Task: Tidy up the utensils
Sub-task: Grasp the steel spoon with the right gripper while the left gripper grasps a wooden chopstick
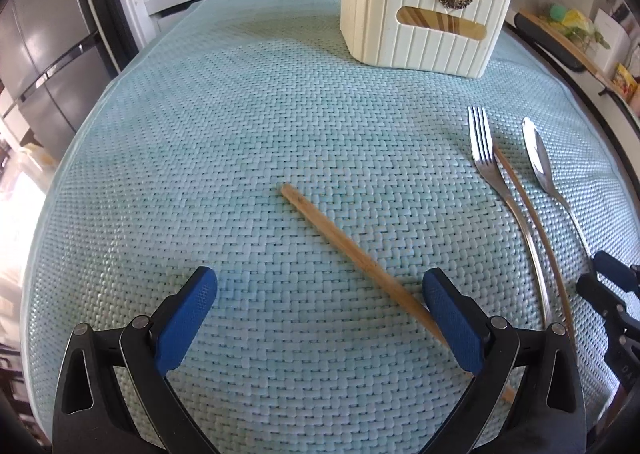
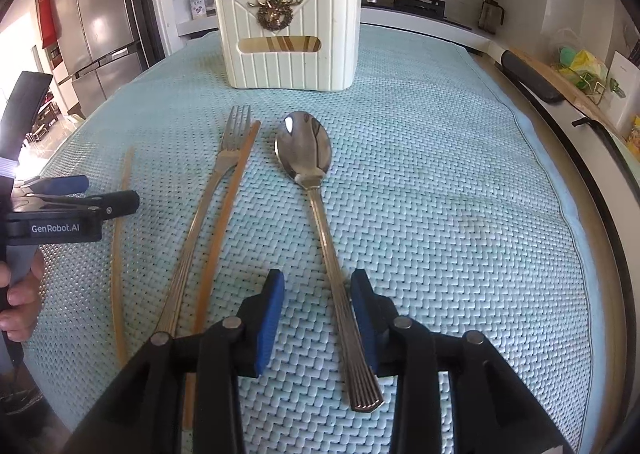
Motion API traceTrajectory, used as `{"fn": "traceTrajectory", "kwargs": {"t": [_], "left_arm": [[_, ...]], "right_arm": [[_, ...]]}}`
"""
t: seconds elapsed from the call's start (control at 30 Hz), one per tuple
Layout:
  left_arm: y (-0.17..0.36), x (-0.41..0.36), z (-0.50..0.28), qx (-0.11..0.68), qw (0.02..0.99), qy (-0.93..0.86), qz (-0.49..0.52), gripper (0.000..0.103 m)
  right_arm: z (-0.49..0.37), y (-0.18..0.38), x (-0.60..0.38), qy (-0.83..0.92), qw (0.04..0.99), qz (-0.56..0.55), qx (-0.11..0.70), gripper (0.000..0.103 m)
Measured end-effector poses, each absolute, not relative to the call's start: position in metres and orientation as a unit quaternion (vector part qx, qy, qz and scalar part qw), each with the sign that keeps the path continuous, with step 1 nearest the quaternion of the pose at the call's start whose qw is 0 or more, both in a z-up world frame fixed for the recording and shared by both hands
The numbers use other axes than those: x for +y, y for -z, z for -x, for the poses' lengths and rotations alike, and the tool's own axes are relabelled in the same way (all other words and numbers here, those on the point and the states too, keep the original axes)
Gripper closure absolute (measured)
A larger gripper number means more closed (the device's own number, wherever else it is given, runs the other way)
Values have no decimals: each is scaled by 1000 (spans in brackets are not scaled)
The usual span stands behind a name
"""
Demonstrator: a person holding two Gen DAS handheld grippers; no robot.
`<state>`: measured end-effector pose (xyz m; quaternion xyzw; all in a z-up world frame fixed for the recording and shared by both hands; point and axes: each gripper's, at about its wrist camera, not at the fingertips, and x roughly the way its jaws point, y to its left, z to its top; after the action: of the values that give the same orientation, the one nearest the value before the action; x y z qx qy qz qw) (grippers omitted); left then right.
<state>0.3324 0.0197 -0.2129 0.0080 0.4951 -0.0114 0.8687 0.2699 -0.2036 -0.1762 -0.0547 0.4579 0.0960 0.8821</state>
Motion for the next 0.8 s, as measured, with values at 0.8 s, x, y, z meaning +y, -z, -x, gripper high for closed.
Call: {"fn": "traceTrajectory", "kwargs": {"t": [0.8], "left_arm": [[203, -9, -352, 484, 865, 126, 47, 23]], "right_arm": [[-274, 160, -236, -103, 882, -17, 460, 65]]}}
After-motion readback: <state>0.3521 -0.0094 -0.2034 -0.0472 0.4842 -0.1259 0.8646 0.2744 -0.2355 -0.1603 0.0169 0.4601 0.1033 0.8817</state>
